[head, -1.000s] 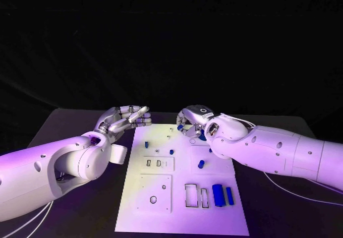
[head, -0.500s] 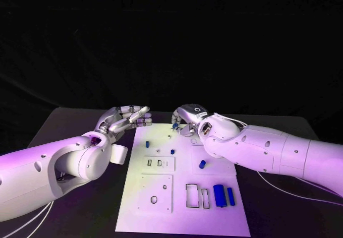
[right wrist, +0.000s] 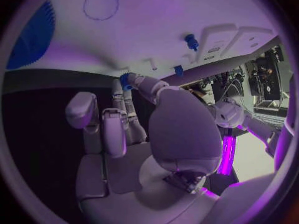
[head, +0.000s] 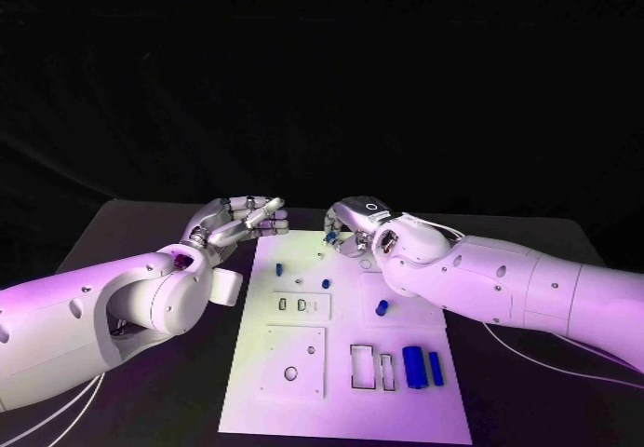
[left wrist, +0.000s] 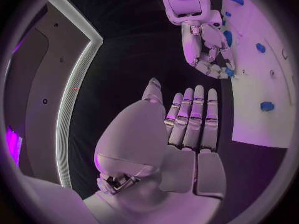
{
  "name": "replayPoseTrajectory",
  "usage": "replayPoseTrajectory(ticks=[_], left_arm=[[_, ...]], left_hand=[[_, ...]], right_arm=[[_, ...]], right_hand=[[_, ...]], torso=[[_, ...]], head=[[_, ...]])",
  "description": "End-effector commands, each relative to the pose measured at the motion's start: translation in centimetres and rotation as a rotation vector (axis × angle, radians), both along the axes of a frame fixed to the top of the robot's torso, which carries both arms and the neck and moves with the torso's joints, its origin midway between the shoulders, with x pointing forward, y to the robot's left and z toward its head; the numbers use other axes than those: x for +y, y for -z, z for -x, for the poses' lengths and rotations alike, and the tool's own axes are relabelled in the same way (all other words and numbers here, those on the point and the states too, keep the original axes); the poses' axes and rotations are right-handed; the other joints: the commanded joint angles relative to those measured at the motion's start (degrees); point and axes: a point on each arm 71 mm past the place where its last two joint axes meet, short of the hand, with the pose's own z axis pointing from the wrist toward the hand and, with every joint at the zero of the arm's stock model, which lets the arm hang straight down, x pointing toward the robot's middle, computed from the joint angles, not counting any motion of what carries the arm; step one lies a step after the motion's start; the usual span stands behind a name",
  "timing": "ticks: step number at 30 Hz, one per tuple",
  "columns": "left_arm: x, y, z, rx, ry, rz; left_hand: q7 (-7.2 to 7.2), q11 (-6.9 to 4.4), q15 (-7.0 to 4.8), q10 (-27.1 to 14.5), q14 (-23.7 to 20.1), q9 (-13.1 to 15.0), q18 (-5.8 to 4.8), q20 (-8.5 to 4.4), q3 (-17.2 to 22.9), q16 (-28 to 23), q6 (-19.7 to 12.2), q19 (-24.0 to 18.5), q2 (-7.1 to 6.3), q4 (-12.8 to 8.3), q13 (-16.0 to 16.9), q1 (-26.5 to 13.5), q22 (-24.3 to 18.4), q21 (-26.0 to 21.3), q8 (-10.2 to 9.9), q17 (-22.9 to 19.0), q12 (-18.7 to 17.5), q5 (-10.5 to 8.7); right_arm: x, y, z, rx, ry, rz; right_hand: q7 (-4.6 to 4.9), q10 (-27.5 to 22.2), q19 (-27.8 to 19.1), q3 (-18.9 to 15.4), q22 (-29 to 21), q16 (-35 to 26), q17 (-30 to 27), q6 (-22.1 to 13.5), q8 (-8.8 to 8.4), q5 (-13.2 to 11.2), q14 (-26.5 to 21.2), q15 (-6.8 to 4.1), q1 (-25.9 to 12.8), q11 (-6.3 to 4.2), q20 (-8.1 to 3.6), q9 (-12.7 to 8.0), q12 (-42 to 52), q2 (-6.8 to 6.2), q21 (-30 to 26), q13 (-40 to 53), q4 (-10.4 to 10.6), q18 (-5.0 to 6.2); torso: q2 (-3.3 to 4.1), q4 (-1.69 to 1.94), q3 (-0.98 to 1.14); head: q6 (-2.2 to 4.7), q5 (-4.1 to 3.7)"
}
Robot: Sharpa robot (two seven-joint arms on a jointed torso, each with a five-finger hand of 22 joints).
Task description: Assemble the parts on the task board
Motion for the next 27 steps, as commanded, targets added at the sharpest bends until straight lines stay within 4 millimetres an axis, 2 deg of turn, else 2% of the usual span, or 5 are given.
replayPoseTrajectory(ticks=[1, 18, 27], left_arm=[[-0.21, -0.18, 0.03, -0.004, 0.015, 0.010], [-0.17, -0.29, -0.03, -0.007, 0.012, 0.010], [-0.21, -0.35, -0.05, -0.007, 0.014, 0.010]], left_hand=[[1.43, 0.45, 0.28, 0.10, 0.07, -0.06, 0.65, -0.06, -0.33, 0.14, -0.44, -0.01, 0.31, 0.02, 0.06, -0.23, -0.05, -0.18, -0.25, 0.05, -0.19, -0.14], [1.45, 0.47, 0.28, 0.07, 0.06, -0.04, 0.66, -0.05, -0.45, 0.13, -0.47, -0.03, 0.38, 0.01, 0.06, -0.18, -0.10, -0.22, -0.24, 0.10, -0.28, -0.15], [1.45, 0.47, 0.28, 0.07, 0.06, -0.04, 0.66, -0.05, -0.45, 0.13, -0.47, -0.03, 0.38, 0.01, 0.06, -0.18, -0.10, -0.22, -0.24, 0.10, -0.28, -0.15]], right_arm=[[0.38, 0.24, 0.18, 0.011, -0.010, 0.024], [0.62, 0.36, 0.00, 0.010, 0.001, 0.023], [0.90, 0.65, -0.23, 0.021, 0.003, 0.035]], right_hand=[[-0.30, 0.08, -0.37, 0.53, -0.05, 0.31, 0.33, -0.08, 0.09, 0.22, 3.21, -0.11, 0.22, -0.23, -0.09, 1.26, 0.15, 0.02, 0.04, 0.06, 0.03, -0.35], [-0.26, 0.01, -0.66, 0.61, -0.43, 0.29, 0.21, -0.23, 0.03, 0.31, 3.17, -0.05, -0.01, -0.17, -0.04, 1.39, 0.08, -0.30, -0.25, 0.10, 0.02, -0.26], [0.45, -1.95, -1.58, 1.60, -1.28, 0.24, -0.26, -2.04, -1.17, -0.24, 2.99, 0.59, -1.01, 0.62, 0.44, 1.48, -1.04, -1.55, -1.08, -0.10, 0.13, -0.04]], torso=[[0.05, 0.02, 0.00], [0.18, 0.10, -0.01], [0.20, 0.01, -0.01]], head=[[-0.05, 0.00], [0.11, 0.14], [-0.03, 0.25]])
